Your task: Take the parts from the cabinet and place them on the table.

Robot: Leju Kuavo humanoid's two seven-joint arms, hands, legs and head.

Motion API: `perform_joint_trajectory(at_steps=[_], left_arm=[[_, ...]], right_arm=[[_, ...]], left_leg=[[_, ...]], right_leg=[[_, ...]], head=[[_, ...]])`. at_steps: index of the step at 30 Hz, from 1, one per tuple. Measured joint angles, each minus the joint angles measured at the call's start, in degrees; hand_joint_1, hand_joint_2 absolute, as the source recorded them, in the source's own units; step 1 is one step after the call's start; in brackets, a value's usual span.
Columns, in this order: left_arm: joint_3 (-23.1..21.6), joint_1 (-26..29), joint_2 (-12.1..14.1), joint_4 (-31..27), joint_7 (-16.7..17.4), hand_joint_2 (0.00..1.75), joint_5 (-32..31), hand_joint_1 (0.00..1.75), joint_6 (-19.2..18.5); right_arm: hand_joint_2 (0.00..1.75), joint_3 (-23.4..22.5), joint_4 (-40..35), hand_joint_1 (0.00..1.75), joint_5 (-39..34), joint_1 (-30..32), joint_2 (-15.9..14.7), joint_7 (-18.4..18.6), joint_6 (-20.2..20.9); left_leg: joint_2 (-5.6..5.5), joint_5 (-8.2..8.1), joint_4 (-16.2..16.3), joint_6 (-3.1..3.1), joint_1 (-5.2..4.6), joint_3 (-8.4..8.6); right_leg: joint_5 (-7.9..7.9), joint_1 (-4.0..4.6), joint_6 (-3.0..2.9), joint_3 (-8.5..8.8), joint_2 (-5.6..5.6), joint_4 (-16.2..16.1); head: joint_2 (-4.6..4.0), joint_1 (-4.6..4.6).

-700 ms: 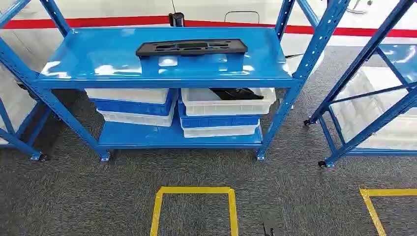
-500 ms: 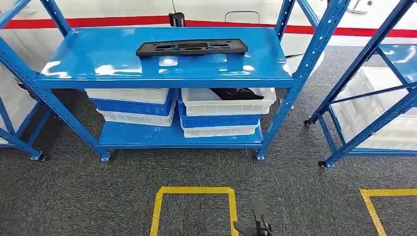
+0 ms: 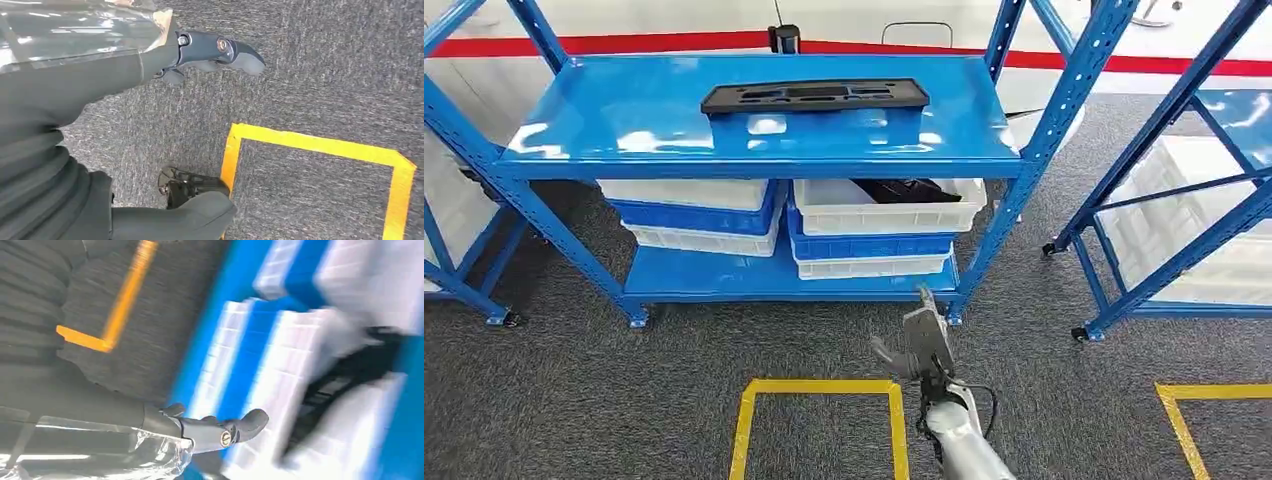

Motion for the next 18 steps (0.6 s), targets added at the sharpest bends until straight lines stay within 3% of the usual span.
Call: perform_joint_trajectory(at_steps=[3,4,10,18], left_arm=[[0.0,-0.2,-0.1,0.0,0.0,1.75,-0.5,0.0,-0.5],[0.0,-0.3,-0.1,0.0,0.0,0.0,-0.8,0.0,-0.5],[-0.6,-0.7,-0.3,0.2,0.6,0.0,-2.7,0.0,-1.3],[-2.0,-0.7,-0.5,0.5,2.9,0.0,-5.8,0.0,-1.7]], right_arm=[[1.75,0.0,-6.2,0.0,2.4,-0.1,-0.3,0.3,0.5],[1.75,0.0,-8.3,0.0,3.2,-0.3,-0.4,0.5,0.8],[1.75,-0.1,-20.5,0.0,7.7,-3.0,-1.0,2.6,2.9],[1.75,0.0,-32.4,0.0,10.6,-12.6,-0.9,7.8,8.1]], left_leg=[[0.0,0.0,0.0,0.0,0.0,0.0],[0.0,0.0,0.0,0.0,0.0,0.0],[0.01,0.01,0.0,0.0,0.01,0.01],[0.0,0.01,0.0,0.0,0.01,-0.01]], right_leg=[[0.0,0.0,0.0,0.0,0.0,0.0],[0.0,0.0,0.0,0.0,0.0,0.0],[0.01,0.01,0.0,0.01,0.0,0.0],[0.01,0.01,0.0,0.02,0.0,0.0]], head=[[0.0,0.0],[0.0,0.0],[0.0,0.0],[0.0,0.0]])
